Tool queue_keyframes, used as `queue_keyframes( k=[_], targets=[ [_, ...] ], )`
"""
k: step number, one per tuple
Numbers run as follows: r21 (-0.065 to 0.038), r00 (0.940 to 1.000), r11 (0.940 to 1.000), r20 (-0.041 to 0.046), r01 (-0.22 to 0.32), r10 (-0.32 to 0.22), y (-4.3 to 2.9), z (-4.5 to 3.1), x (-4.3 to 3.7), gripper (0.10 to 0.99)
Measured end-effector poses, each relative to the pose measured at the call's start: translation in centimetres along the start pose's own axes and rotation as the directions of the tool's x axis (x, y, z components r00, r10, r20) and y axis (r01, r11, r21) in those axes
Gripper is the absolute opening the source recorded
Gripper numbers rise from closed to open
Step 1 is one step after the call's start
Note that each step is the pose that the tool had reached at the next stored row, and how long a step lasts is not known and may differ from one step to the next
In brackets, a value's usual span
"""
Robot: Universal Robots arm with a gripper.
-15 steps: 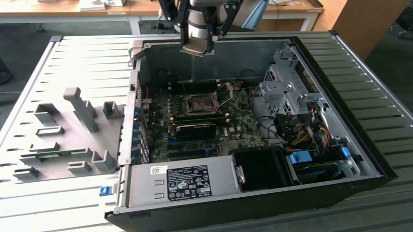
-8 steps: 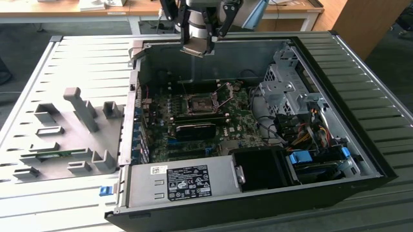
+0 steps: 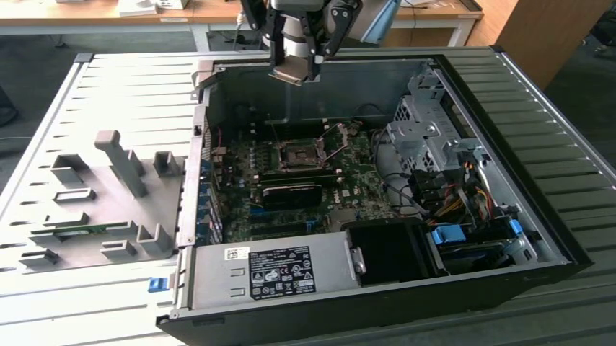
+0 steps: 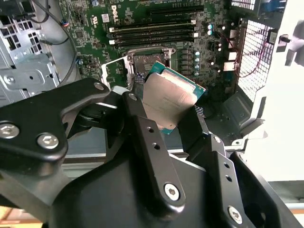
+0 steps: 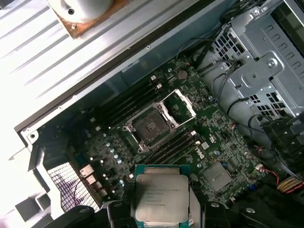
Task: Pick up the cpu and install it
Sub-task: 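Place the cpu into insertion slot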
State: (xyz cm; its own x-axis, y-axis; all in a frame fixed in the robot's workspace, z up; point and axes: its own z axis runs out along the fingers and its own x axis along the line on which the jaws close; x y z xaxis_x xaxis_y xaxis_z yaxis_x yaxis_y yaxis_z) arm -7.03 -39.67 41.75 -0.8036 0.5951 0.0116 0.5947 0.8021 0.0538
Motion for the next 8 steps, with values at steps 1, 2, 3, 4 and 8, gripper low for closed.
queue_keyframes(
  k=[1, 2, 3, 4, 8],
  targets=[
    [0.000, 0.9999, 0.9999, 0.0007, -0.011, 0.011, 0.00, 0.01, 0.00, 0.541],
    [0.000, 0.9998, 0.9998, 0.0014, -0.022, 0.022, 0.00, 0.01, 0.00, 0.541],
    [0.000, 0.9995, 0.9995, 0.0021, -0.033, 0.033, 0.00, 0.02, 0.00, 0.541],
    [0.000, 0.9990, 0.9990, 0.0028, -0.045, 0.045, 0.00, 0.03, 0.00, 0.541],
    [-0.001, 0.9942, 0.9943, 0.0063, -0.107, 0.107, 0.00, 0.08, 0.00, 0.541]
  ],
)
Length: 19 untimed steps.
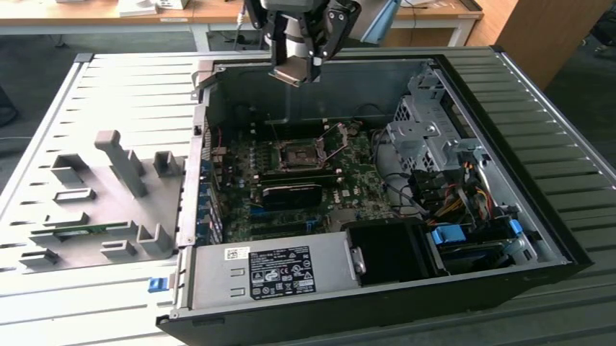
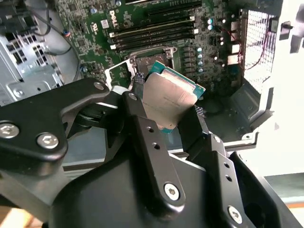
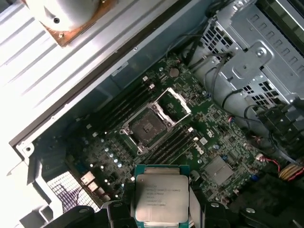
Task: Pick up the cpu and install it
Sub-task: 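Place the cpu into insertion slot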
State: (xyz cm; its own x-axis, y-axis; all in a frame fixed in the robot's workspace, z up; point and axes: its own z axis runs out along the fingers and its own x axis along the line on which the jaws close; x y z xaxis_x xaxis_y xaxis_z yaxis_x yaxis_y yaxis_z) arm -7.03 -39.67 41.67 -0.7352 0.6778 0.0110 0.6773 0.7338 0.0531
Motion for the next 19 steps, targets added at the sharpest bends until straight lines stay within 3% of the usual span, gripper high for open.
queue_keyframes(
  k=[5, 9, 14, 19],
  targets=[
    [-0.001, 0.9972, 0.9973, 0.0041, -0.074, 0.074, 0.00, 0.10, 0.00, 0.541],
    [-0.002, 0.9903, 0.9903, 0.0075, -0.139, 0.139, -0.01, 0.19, 0.00, 0.541],
    [-0.003, 0.9766, 0.9766, 0.0114, -0.215, 0.215, -0.01, 0.30, 0.00, 0.541],
    [-0.005, 0.9560, 0.9561, 0.0154, -0.293, 0.293, -0.02, 0.39, 0.00, 0.541]
  ],
)
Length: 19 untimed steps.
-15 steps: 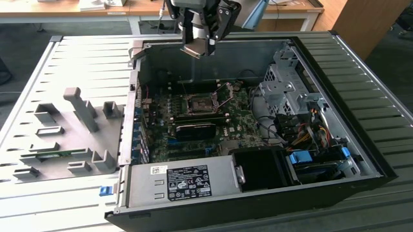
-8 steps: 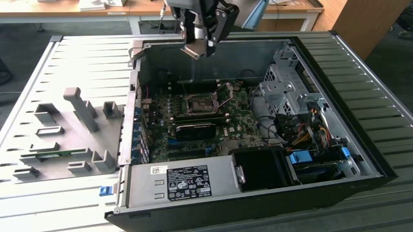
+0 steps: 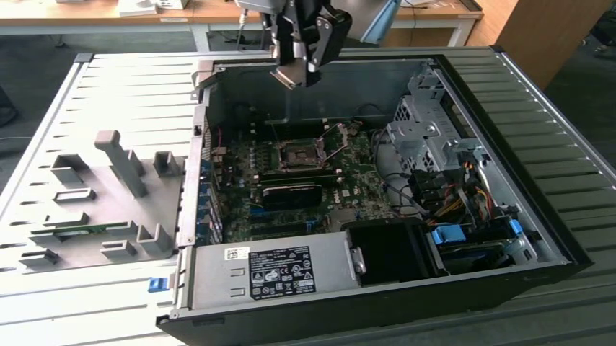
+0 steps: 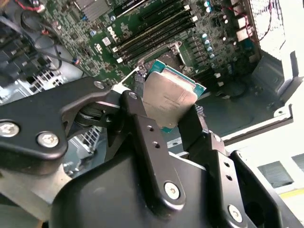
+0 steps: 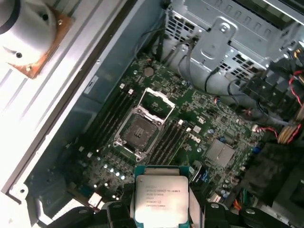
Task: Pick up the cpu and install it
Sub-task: 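Place the cpu into insertion slot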
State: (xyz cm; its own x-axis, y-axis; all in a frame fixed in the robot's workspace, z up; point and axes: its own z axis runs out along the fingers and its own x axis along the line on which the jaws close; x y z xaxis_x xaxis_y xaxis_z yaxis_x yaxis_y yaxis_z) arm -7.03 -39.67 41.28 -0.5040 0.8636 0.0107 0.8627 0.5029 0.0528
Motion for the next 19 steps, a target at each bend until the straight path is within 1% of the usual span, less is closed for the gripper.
queue_keyframes(
  k=[2, 5, 9, 12, 14, 19],
  targets=[
    [0.000, 0.9995, 0.9995, 0.0016, -0.031, 0.031, 0.00, 0.03, 0.00, 0.541],
    [-0.001, 0.9970, 0.9971, 0.0040, -0.077, 0.077, 0.00, 0.09, 0.00, 0.541],
    [-0.002, 0.9897, 0.9897, 0.0074, -0.143, 0.143, -0.01, 0.18, 0.00, 0.541],
    [-0.003, 0.9807, 0.9808, 0.0101, -0.195, 0.195, -0.01, 0.26, 0.00, 0.541],
    [-0.004, 0.9731, 0.9732, 0.0119, -0.230, 0.230, -0.01, 0.31, 0.00, 0.541],
    [-0.005, 0.9566, 0.9567, 0.0150, -0.291, 0.291, -0.01, 0.38, 0.02, 0.541]
  ],
)
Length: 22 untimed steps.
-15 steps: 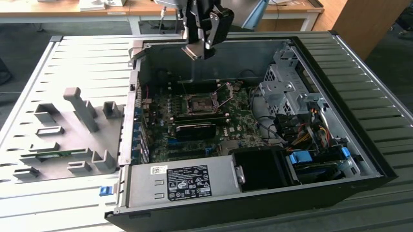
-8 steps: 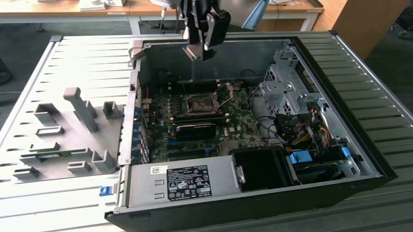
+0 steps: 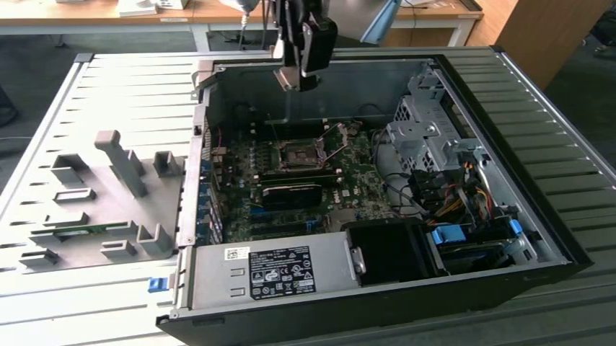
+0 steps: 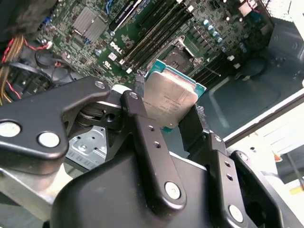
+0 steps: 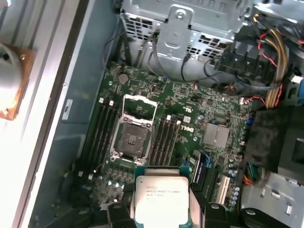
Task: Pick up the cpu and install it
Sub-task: 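Place the cpu into insertion slot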
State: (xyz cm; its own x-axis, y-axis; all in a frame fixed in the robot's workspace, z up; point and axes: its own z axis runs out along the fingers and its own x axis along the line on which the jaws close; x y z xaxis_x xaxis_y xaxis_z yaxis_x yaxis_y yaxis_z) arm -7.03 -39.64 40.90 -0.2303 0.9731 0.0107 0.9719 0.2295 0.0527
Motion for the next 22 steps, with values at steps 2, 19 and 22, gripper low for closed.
queue_keyframes(
  k=[2, 19, 22],
  targets=[
    [0.000, 0.9998, 0.9998, 0.0010, -0.020, 0.020, 0.00, 0.03, 0.00, 0.541],
    [-0.001, 0.9935, 0.9936, 0.0110, -0.113, 0.113, -0.01, 0.42, 0.01, 0.541],
    [-0.001, 0.9896, 0.9898, 0.0148, -0.143, 0.143, -0.01, 0.65, 0.04, 0.541]
  ],
)
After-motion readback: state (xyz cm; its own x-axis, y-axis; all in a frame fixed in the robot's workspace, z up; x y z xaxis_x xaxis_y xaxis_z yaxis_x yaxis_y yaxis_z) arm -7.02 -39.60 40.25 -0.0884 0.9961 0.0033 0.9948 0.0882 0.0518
